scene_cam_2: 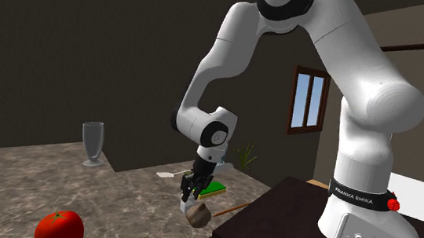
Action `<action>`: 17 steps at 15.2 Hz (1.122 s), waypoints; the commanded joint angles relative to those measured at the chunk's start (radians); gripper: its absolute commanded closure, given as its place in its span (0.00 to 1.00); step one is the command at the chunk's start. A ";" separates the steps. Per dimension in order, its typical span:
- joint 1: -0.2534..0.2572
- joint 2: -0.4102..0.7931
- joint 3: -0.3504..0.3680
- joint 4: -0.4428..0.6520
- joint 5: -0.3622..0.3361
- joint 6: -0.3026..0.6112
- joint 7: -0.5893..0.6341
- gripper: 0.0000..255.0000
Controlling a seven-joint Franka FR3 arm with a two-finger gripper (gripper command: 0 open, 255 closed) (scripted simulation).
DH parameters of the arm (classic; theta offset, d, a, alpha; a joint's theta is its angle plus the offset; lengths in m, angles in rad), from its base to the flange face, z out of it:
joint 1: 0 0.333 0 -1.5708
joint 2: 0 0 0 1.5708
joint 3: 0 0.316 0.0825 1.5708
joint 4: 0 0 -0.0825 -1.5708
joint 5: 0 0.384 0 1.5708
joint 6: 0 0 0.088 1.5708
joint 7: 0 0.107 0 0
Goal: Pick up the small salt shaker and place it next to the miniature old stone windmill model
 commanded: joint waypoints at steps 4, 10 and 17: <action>-0.007 -0.016 0.009 -0.012 -0.027 0.006 0.026 1.00; -0.037 -0.117 0.046 -0.092 -0.230 0.027 0.229 1.00; -0.002 -0.242 0.008 -0.190 -0.511 0.011 0.515 1.00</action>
